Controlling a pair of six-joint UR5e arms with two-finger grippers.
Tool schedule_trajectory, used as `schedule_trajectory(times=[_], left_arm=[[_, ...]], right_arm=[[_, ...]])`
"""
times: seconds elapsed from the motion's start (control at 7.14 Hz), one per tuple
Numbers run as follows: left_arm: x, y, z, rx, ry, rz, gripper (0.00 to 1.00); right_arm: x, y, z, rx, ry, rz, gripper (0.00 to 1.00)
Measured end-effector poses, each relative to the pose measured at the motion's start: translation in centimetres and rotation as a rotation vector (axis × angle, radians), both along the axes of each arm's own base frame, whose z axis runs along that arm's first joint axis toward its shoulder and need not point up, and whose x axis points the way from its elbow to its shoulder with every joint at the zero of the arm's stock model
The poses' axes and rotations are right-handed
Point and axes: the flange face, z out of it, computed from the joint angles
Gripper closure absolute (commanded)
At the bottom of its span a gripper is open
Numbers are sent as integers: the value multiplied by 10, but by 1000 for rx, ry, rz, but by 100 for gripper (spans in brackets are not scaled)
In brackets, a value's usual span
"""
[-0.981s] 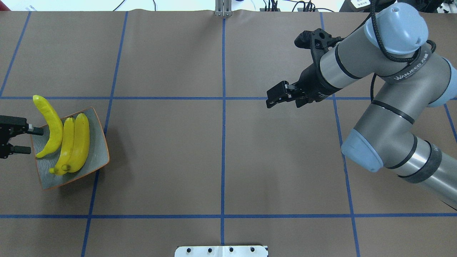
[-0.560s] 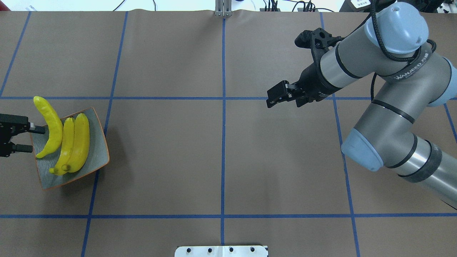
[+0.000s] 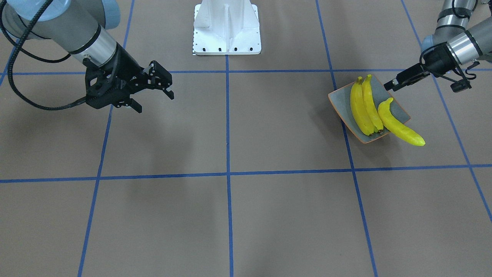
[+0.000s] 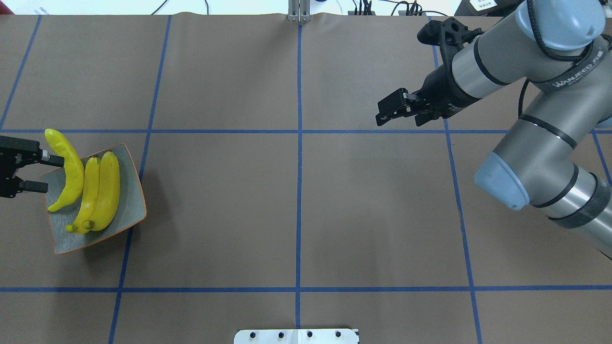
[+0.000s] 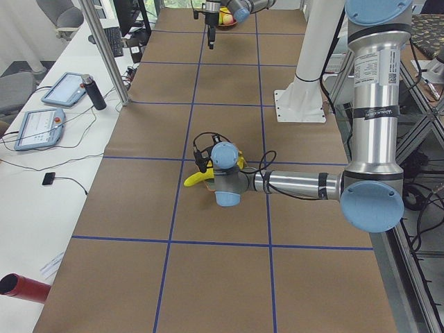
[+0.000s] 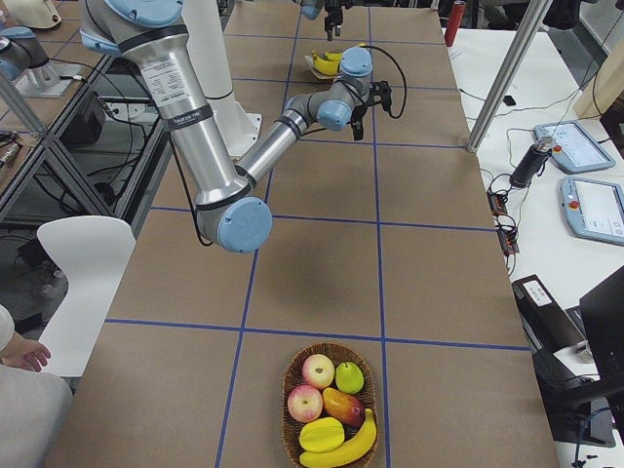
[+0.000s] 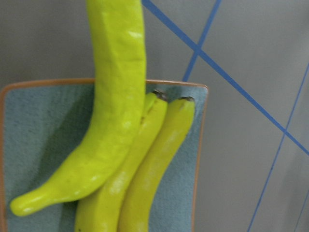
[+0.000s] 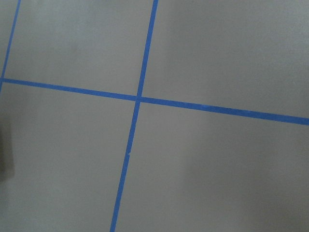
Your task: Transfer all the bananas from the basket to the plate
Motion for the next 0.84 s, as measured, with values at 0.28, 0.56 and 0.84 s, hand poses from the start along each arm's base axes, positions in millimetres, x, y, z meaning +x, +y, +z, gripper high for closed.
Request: schedule_trajectory(times=[0.28,0.56,0.84], left_arm=[[4,-36,-40,9,1,-16,0],[16,-72,-84,26,-4,-26,0],[27,-98,-116,48,-27,-29,0]], right_arm=[[56,-42,62,77,89,2,0],[139,-69,155,142,193,-18,0],[254,-74,263,162,297,-10,0]])
